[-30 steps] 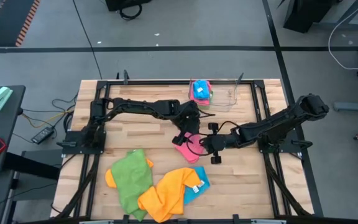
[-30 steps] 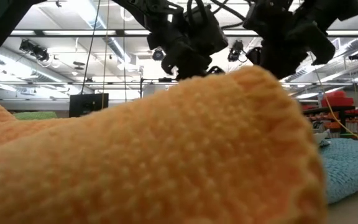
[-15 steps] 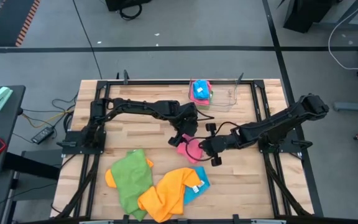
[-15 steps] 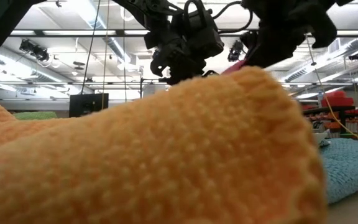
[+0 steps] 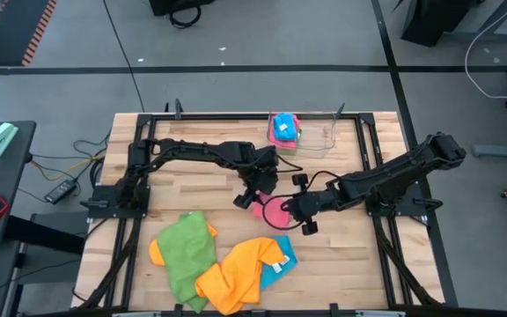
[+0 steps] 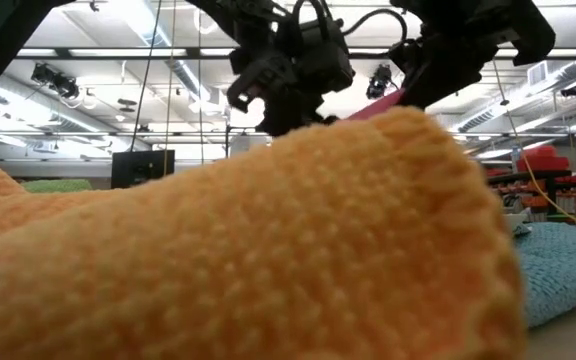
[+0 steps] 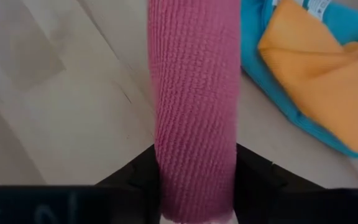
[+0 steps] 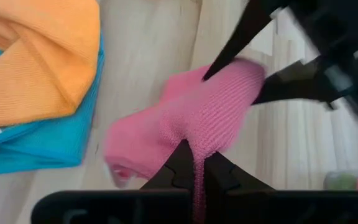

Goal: Fold microfiber towels
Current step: Fold the pink towel

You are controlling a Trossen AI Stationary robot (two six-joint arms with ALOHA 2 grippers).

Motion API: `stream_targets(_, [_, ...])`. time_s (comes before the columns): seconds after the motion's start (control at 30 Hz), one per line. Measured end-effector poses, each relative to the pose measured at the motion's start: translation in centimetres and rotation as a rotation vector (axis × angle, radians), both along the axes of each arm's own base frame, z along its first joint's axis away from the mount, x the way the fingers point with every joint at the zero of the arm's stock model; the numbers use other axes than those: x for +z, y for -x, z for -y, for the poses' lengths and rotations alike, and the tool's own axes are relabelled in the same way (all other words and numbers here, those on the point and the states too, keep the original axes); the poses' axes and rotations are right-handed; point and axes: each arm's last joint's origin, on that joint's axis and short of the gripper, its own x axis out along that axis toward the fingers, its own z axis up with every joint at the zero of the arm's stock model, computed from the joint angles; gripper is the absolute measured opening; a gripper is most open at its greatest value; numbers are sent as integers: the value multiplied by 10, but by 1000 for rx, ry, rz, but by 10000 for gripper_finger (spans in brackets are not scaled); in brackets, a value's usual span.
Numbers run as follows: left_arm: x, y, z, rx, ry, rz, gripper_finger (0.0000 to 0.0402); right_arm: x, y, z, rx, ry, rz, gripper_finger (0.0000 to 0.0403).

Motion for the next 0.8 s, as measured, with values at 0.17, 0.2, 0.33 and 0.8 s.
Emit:
stream_targets(0.17, [24, -4, 0, 10, 3, 10, 112, -1, 2, 1, -4, 3, -25, 13])
stream_targets(0.2, [27, -5, -1, 15, 1, 11, 104, -2, 3, 2, -21, 23, -35, 13])
stream_targets(0.33, [28, -5, -2, 54, -53, -7, 65, -5, 9, 7, -105, 129, -79, 13])
stream_targets(0.8, [34, -24, -17, 423, -414, 150, 38, -6, 14, 48, -375, 416, -138, 13])
